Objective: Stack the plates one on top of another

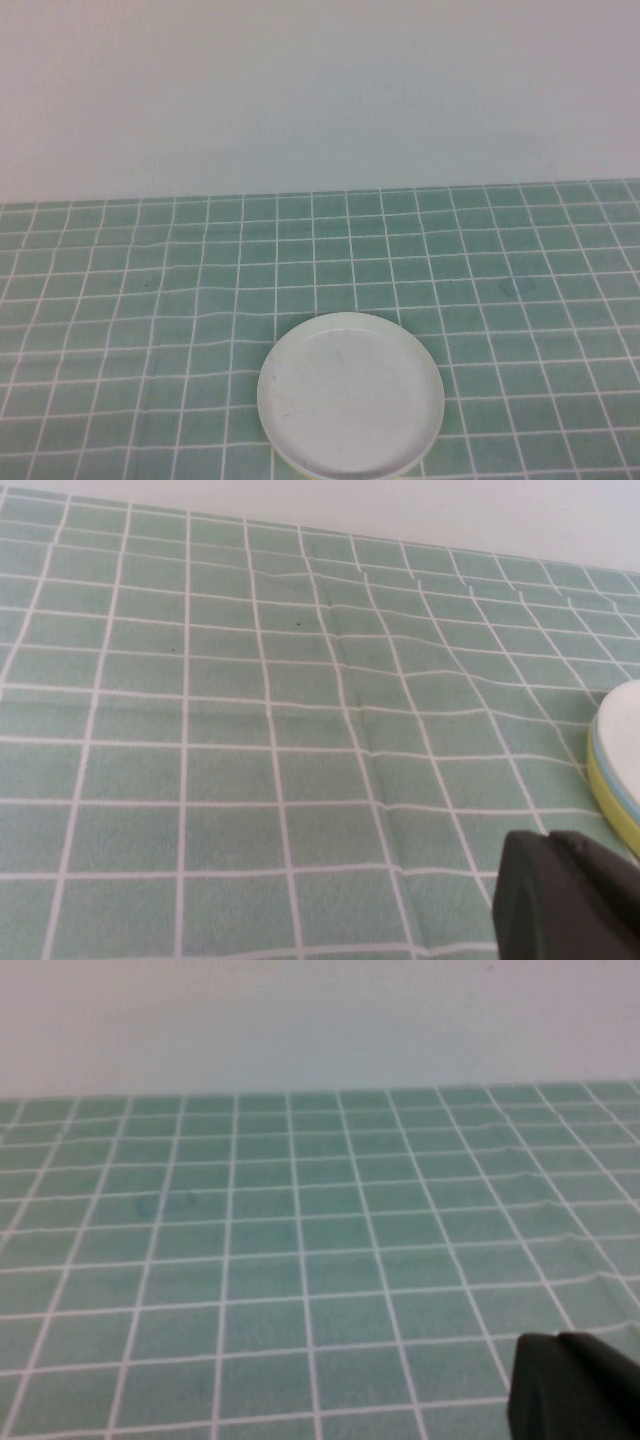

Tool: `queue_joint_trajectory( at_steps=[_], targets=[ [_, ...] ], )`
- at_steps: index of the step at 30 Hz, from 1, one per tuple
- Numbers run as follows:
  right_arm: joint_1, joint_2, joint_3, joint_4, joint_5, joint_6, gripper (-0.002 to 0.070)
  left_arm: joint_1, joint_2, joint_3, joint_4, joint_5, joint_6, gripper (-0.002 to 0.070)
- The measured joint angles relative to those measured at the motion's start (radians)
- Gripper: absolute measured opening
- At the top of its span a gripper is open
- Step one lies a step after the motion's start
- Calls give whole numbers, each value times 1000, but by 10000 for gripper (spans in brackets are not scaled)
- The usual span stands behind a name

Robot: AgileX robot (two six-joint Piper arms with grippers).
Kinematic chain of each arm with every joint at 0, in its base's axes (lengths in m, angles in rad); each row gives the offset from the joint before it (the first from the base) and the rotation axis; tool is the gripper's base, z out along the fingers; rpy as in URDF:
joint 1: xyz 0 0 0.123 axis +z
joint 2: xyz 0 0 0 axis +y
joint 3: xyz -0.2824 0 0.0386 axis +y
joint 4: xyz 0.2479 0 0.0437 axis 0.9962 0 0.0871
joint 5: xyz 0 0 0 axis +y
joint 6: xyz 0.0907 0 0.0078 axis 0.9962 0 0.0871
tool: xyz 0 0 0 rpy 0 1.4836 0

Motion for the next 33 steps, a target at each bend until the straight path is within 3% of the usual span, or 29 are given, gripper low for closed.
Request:
queue_joint_trajectory(
  at_steps=[4, 22, 29, 33],
  targets=[
    [-56, 0, 18, 1, 2, 17, -2, 0, 2, 0, 0, 0, 0, 0],
    [-66, 0, 18, 62, 7, -4, -2, 0, 2, 0, 0, 0, 0, 0],
    [-66, 0, 18, 376, 32, -342, -2, 0, 2, 0, 0, 0, 0, -1],
    [-66, 0, 18, 444, 51, -425, -2, 0, 2, 0, 0, 0, 0, 0]
  ],
)
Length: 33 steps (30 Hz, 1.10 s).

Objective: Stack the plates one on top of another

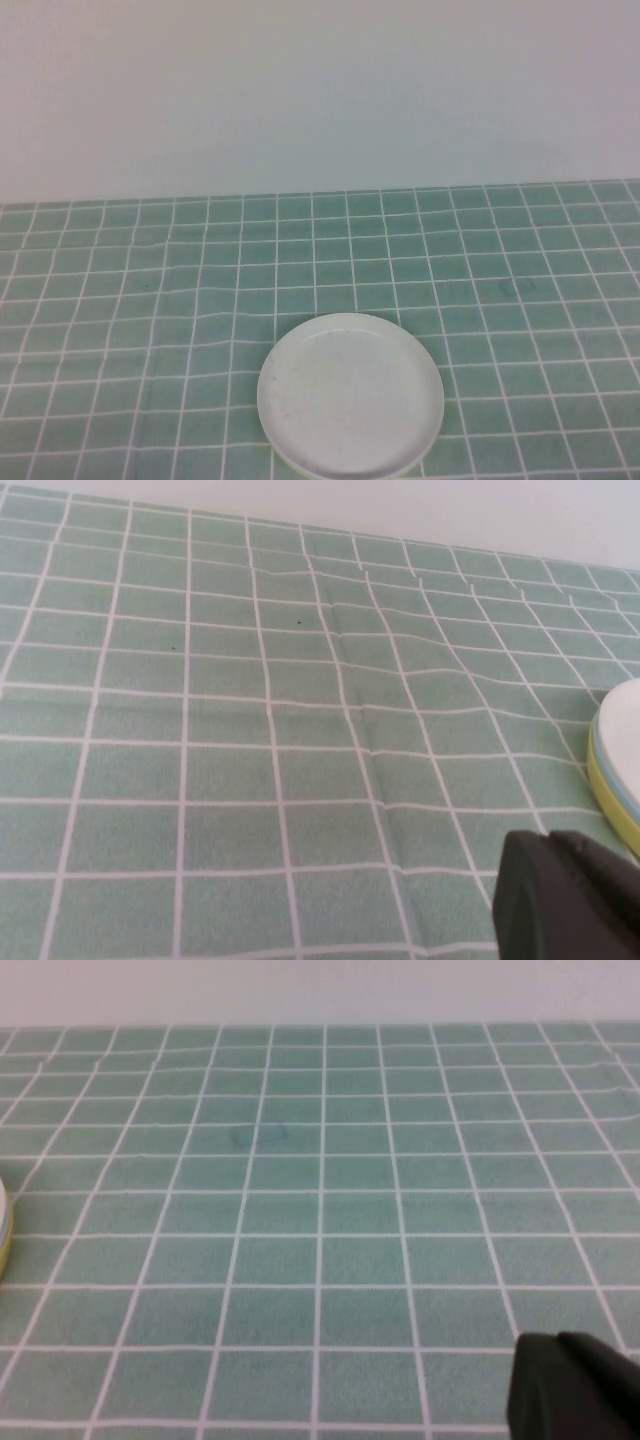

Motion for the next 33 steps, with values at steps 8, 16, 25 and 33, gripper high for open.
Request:
queue_joint_trajectory(
  at_steps=[8, 16, 25, 33],
  targets=[
    [0, 0, 0, 10, 0, -17, -2, 0, 0, 0, 0, 0, 0, 0],
    [0, 0, 0, 12, 2, -19, -2, 0, 0, 0, 0, 0, 0, 0],
    [-123, 0, 0, 16, 2, -19, -2, 0, 0, 0, 0, 0, 0, 0],
    [-135, 0, 0, 16, 3, -19, -2, 0, 0, 0, 0, 0, 0, 0]
  ],
)
